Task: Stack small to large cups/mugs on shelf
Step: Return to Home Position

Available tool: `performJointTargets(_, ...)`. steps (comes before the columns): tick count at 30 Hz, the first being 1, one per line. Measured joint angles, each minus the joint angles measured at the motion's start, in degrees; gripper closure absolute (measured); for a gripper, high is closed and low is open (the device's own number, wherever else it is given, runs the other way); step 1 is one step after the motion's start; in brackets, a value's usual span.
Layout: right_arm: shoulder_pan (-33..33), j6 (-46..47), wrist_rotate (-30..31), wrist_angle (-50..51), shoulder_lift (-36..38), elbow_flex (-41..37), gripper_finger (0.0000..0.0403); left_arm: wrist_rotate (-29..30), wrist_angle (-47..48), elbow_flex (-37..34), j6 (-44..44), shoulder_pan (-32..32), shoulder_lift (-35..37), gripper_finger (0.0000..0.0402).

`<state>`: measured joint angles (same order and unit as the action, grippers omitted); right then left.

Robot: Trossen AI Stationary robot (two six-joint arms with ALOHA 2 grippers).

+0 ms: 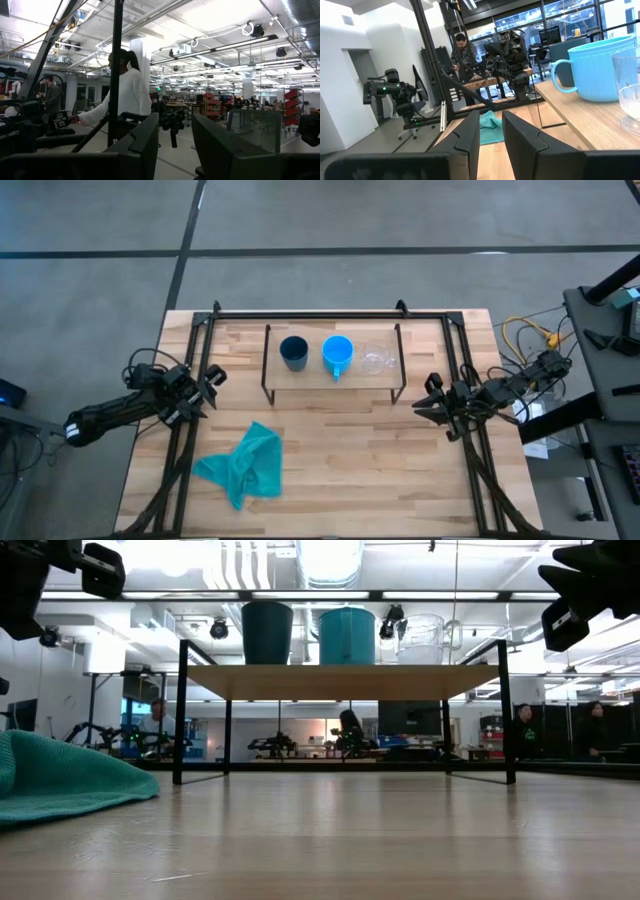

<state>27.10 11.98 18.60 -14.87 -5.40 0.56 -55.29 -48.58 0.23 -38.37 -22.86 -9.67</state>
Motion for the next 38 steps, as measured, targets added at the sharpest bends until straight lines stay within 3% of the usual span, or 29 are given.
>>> performJointTargets(38, 0.0, 0.0, 0.0, 0.0, 0.0, 0.0, 0.0323, 0.0, 0.0, 0.0, 0.0, 0.0, 0.0, 0.0296)
